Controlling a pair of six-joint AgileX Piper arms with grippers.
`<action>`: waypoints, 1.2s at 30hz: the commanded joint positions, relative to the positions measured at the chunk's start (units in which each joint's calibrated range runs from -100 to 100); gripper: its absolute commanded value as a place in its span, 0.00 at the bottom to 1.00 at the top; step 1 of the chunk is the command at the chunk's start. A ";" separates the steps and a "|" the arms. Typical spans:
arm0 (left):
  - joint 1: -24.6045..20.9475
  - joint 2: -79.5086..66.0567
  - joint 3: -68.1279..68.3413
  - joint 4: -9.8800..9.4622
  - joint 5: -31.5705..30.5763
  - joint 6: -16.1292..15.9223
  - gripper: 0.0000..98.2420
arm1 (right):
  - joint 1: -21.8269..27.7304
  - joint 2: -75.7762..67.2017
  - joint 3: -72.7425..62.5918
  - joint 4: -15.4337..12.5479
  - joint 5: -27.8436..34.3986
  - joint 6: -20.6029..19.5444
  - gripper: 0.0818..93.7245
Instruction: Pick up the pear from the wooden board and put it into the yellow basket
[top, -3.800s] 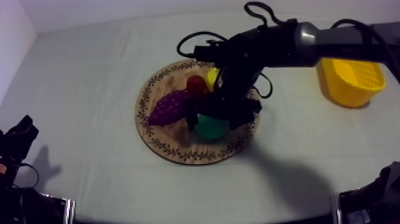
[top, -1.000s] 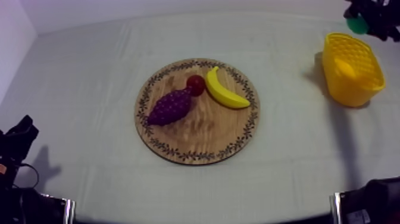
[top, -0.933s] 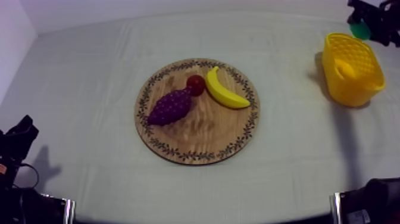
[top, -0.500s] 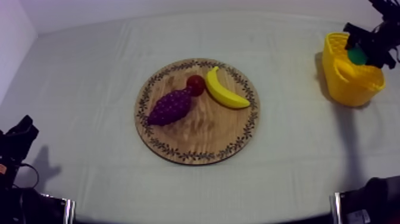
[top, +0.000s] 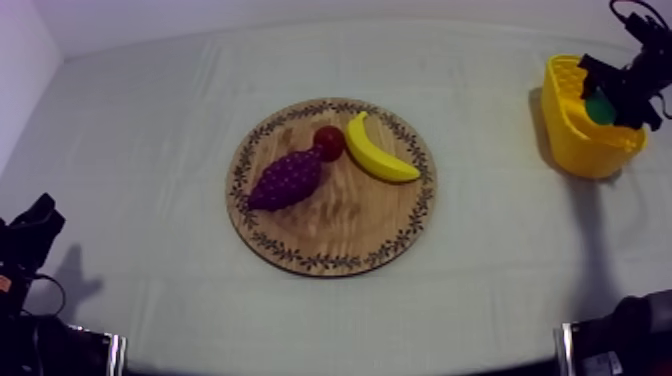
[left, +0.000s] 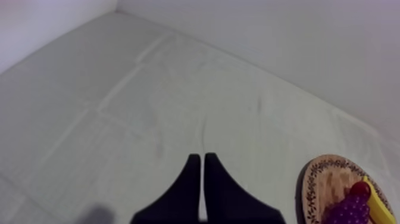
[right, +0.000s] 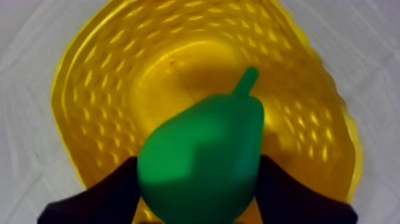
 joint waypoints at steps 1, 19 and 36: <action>-0.02 0.02 0.03 0.00 0.03 -0.01 0.00 | -0.01 0.24 -0.10 -0.12 0.01 0.16 0.63; -0.02 0.02 0.03 0.00 0.03 -0.01 0.00 | 0.40 -3.37 0.62 -0.71 -3.71 2.07 0.37; -0.02 0.02 0.03 0.00 0.03 -0.01 0.00 | -2.26 -25.40 8.39 -13.75 -6.64 15.40 0.00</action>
